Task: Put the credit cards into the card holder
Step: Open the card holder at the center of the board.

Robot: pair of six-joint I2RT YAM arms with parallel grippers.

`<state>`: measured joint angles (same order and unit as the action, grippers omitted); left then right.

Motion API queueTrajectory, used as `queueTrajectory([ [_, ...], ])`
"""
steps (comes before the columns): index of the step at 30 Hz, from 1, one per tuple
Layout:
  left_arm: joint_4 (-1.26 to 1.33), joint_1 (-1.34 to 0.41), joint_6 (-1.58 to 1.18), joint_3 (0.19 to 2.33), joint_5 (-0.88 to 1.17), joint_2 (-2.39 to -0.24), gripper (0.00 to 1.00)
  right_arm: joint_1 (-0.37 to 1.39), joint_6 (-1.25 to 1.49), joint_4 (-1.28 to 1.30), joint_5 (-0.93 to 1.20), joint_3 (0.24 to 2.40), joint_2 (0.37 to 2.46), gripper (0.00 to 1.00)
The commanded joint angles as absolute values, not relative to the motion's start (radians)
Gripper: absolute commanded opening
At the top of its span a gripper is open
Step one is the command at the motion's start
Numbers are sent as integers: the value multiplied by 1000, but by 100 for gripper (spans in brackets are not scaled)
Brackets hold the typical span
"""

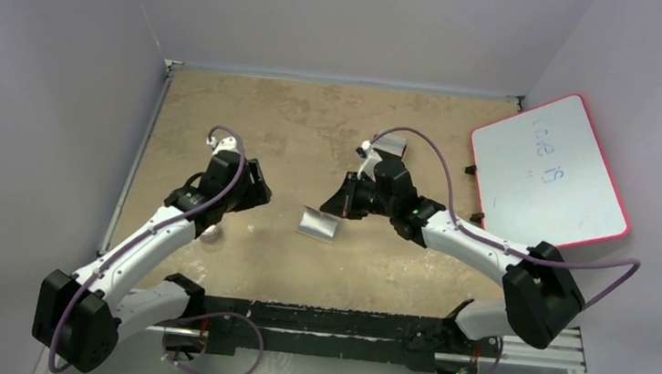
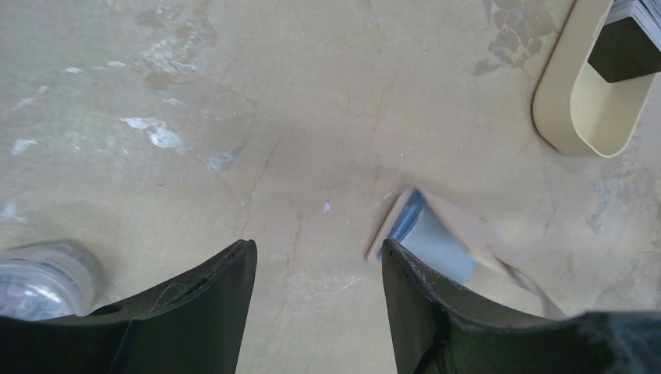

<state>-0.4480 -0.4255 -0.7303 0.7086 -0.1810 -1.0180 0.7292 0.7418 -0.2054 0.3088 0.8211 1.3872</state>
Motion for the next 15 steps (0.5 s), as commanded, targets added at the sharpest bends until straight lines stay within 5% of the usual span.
queueTrajectory([
  [1,-339,-422,-800,684,-88,-1029,59,688,803,-290,430,790,1384,0],
  [15,-366,-423,-766,733,-72,-1090,50,655,1052,-473,646,677,1359,0],
])
